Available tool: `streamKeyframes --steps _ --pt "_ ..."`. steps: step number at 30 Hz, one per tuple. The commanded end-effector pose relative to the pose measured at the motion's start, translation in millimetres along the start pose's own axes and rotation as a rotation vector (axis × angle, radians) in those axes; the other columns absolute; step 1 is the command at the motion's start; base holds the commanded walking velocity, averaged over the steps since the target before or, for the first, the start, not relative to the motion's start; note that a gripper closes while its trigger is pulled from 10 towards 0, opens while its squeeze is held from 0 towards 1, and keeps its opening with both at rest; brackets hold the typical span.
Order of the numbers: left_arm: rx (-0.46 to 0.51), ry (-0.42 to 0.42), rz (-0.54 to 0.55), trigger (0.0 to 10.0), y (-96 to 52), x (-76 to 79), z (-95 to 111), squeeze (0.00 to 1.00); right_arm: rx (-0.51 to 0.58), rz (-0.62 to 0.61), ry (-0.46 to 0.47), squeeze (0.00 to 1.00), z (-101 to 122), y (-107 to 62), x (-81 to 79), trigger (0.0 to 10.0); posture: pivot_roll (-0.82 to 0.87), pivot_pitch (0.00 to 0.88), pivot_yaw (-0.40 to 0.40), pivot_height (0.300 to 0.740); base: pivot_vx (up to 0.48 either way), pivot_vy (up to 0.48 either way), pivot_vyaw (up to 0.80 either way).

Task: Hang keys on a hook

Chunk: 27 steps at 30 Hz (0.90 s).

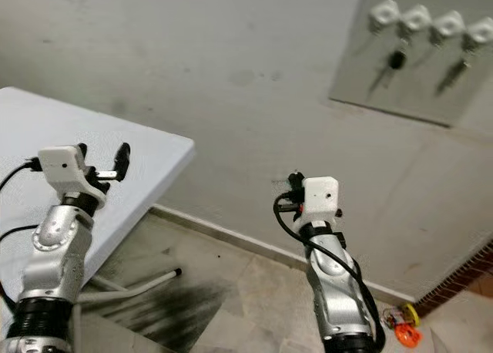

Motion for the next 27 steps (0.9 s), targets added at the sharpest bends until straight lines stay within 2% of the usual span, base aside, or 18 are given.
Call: streamKeyframes --steps 1,27 --pt "0.001 0.020 0.007 10.0 -0.3 -3.6 3.0 0.00 0.018 -0.004 0.007 0.00 4.8 0.9 -2.0 10.0 0.03 0.000 -0.017 0.740 0.000 0.000 -0.76" --pt "-0.005 0.039 0.010 10.0 -0.6 -3.1 2.5 0.00 0.011 -0.006 0.008 0.00 4.0 0.7 -3.5 10.0 0.03 0.000 -0.016 0.740 0.000 0.000 -0.75"
Point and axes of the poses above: a point about 5 cm out from each wrist's last joint towards the gripper, its own y axis pointing out of the wrist towards the gripper, its own z axis along the axis of the wrist's last joint, x = y × z, the point moved 1 cm from there along y, pointing out of the wrist towards the gripper, and after that the axes turned 1 degree about y, right-handed, at the moved point
